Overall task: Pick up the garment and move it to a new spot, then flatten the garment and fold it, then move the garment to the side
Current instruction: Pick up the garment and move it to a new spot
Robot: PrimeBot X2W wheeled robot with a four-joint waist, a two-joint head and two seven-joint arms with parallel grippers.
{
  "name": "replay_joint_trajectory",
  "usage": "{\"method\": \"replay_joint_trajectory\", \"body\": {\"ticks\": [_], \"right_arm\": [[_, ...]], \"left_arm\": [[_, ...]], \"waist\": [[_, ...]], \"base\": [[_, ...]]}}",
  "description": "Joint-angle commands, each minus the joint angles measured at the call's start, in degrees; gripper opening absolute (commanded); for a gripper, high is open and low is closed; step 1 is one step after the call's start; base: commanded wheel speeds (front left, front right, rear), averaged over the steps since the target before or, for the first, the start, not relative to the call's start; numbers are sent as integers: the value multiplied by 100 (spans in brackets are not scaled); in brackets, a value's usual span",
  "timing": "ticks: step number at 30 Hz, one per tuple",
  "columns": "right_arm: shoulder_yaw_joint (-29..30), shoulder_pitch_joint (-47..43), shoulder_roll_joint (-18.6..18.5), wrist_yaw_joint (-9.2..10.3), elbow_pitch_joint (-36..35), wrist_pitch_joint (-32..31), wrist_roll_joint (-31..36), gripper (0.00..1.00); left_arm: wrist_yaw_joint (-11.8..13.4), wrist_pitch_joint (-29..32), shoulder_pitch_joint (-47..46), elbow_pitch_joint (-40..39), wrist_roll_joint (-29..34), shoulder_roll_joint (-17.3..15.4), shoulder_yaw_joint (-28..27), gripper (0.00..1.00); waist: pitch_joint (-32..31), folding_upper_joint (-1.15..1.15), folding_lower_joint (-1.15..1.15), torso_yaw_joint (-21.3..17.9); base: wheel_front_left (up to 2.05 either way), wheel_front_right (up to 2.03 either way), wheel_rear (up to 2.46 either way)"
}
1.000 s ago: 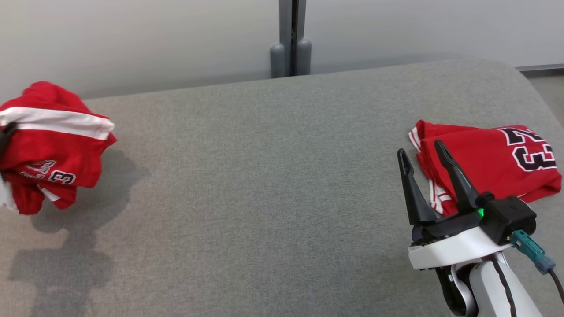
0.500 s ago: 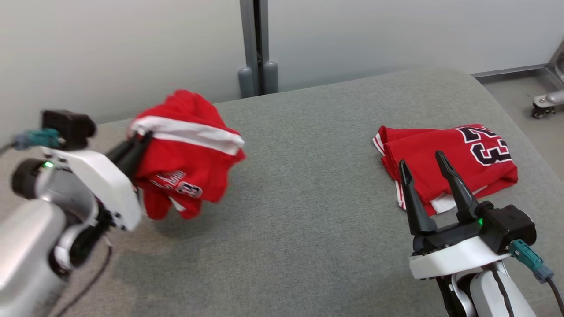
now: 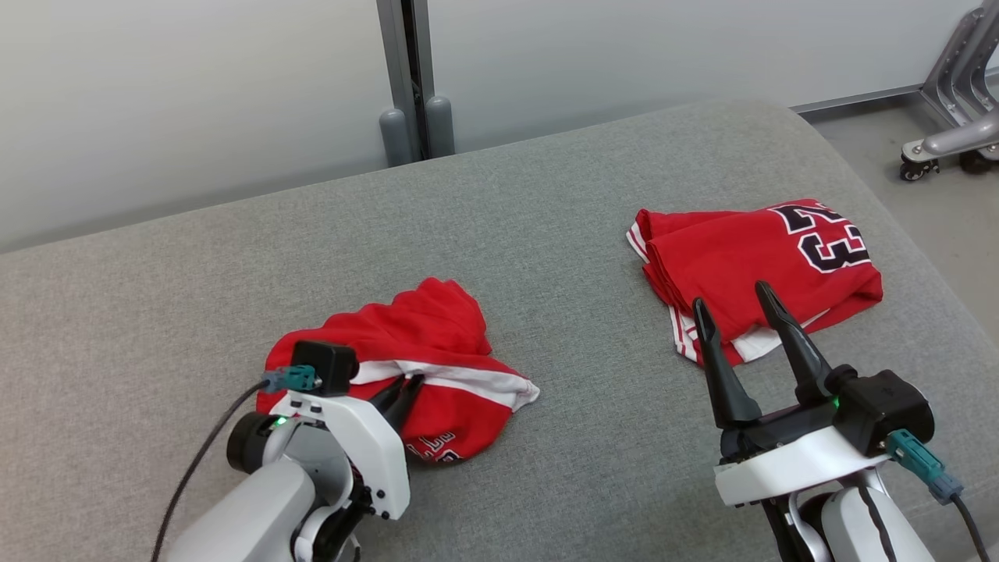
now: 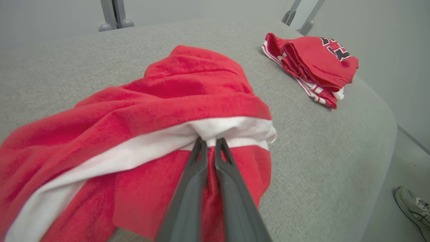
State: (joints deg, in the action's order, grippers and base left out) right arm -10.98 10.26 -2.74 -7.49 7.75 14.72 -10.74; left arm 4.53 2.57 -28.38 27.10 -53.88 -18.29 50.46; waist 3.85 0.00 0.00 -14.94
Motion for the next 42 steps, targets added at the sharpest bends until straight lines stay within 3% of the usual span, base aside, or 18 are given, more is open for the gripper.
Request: {"method": "replay_joint_trajectory", "body": {"ticks": [1, 2, 3, 4, 12, 19, 27, 34, 36, 37, 42], "right_arm": [[14, 8, -32, -1, 6, 15, -21, 100], [4, 13, -32, -1, 23, 15, -23, 100], [-2, 16, -31, -1, 44, 16, -27, 100], [-9, 14, -31, -1, 60, 16, -28, 100], [45, -54, -31, -1, 143, -5, -1, 100], [200, -126, -31, -1, 90, -7, 36, 100], [277, -259, -33, -1, 29, -36, 30, 100], [400, -492, -33, -1, 2, -23, -66, 100], [408, -524, -33, -1, 0, -18, -86, 100], [410, -598, -33, -1, -5, -8, -125, 100], [455, -699, -32, -1, -14, 13, -205, 100]], "left_arm": [[-40, -61, -44, 104, 32, 6, -4, 0], [-116, -150, -77, 274, 42, 102, 18, 18], [-197, -186, -93, 424, 15, 197, 42, 80], [-267, -226, -125, 573, 11, 261, 65, 100], [-601, -561, -398, 1074, 94, 451, 71, 100], [-527, -931, -407, 713, 129, 145, -129, 100], [-108, -1451, -4, -265, 139, -666, -613, 100], [378, -1740, 903, -1285, 161, -1316, -1216, 100], [435, -1751, 1062, -1416, 177, -1382, -1330, 100], [581, -1770, 1398, -1668, 246, -1481, -1601, 100], [860, -1774, 2064, -2320, 653, -1393, -2354, 100]], "waist": [[-3, 0, 0, -1], [-7, 0, 0, -1], [-14, 0, 0, 0], [-22, 0, 0, 6], [-147, 0, 0, 219], [-269, 0, 0, 496], [-353, 0, 0, 796], [-432, 0, 0, 920], [-439, 0, 0, 924], [-453, 0, 0, 936], [-460, 0, 0, 994]], "base": [[0, 0, 0], [0, 0, 0], [0, 0, 0], [0, 0, 0], [0, 0, 0], [0, 0, 0], [0, 0, 0], [0, 0, 0], [0, 0, 0], [0, 0, 0], [0, 0, 0]]}}
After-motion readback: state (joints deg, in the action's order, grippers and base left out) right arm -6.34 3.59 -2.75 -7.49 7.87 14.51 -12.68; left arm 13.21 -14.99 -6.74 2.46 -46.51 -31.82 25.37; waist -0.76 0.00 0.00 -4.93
